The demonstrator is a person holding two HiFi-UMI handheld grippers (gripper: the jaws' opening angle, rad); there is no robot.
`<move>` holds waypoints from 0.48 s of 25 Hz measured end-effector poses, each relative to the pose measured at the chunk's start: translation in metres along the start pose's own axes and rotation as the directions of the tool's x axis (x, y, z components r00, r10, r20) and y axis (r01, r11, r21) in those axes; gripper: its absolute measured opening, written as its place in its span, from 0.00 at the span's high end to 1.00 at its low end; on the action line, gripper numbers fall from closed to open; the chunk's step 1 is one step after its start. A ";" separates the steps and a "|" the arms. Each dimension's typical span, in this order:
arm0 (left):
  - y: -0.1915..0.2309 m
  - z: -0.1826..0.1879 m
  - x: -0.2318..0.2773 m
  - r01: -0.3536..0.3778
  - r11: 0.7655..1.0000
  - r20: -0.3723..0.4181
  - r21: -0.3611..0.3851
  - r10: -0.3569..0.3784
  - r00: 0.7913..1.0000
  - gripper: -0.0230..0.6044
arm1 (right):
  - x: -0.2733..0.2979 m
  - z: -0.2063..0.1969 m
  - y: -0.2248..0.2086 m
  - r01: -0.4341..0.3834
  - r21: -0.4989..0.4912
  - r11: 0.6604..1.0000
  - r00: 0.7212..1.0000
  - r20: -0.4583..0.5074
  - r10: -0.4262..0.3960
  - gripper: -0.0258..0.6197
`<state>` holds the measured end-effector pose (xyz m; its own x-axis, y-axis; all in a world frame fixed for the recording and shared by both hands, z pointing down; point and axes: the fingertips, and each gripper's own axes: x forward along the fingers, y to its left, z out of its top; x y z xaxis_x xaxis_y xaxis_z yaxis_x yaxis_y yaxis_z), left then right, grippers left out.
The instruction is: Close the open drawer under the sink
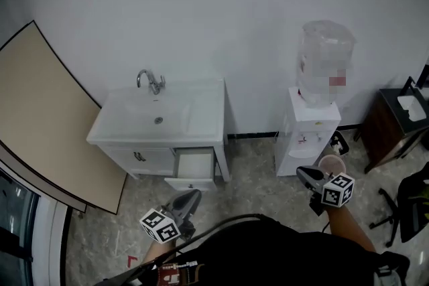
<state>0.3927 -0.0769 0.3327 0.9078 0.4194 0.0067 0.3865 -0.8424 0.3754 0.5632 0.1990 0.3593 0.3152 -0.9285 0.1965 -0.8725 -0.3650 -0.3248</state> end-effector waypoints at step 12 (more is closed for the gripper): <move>0.157 0.082 0.020 0.110 0.994 0.019 0.019 -0.110 0.994 0.96 | 0.140 0.061 0.003 0.092 -0.045 0.995 0.995 0.040 -0.090 0.96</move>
<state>0.4853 -0.2283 0.3152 0.8626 0.5032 -0.0521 0.4868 -0.7975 0.3565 0.6277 0.0631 0.3290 0.4070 -0.8939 0.1881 -0.8558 -0.4451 -0.2636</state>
